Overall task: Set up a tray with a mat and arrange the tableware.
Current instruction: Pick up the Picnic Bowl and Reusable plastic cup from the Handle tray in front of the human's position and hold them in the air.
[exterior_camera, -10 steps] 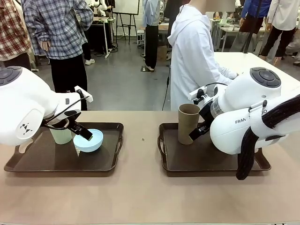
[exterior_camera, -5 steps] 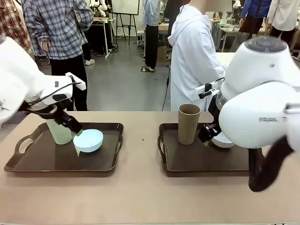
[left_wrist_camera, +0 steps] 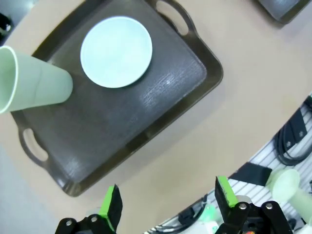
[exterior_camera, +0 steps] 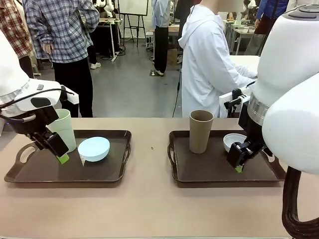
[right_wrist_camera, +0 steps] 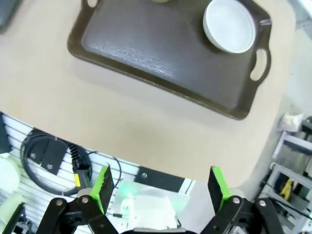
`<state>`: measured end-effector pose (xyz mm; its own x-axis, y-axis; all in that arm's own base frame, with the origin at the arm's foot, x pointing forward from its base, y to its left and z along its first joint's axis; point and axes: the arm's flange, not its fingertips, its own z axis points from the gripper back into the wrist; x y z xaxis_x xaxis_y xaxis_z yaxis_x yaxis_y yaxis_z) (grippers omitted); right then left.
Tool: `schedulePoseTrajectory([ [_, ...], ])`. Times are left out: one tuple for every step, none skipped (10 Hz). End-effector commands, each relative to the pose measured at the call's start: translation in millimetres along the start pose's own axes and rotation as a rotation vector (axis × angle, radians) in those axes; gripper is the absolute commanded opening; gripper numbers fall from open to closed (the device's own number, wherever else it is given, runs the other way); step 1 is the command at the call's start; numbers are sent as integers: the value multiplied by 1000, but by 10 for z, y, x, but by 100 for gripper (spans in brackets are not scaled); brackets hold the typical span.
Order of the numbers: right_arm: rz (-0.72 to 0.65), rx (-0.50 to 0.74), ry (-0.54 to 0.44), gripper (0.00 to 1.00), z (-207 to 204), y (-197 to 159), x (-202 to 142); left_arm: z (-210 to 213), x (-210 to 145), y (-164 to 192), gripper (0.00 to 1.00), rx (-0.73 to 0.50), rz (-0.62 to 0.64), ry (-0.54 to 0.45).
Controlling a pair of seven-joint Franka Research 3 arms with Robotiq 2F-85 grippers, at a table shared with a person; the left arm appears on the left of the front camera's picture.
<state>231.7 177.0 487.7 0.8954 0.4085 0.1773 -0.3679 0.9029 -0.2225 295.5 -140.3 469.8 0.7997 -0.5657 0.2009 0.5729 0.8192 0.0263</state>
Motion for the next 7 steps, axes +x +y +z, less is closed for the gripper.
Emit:
schedulePoseTrajectory([
  [-2,-2,6,100,39,9,-51,30,-36,-14,100,-3,-1,10],
  [-108,90,-3,100,-94,-374,221,-179,134,299,100,-163,13,6],
  [-183,119,-8,100,-68,-672,261,-193,193,552,100,-248,33,-10],
  [-257,171,-10,100,0,-1008,175,-154,187,749,100,-350,75,-61],
  [-335,245,-57,100,62,-1335,22,-115,178,924,100,-463,96,-120],
  [-409,392,-117,100,67,-1614,-189,0,57,1082,100,-562,134,-191],
  [-482,479,-155,100,42,-1844,-417,55,-133,1164,100,-617,187,-268],
])
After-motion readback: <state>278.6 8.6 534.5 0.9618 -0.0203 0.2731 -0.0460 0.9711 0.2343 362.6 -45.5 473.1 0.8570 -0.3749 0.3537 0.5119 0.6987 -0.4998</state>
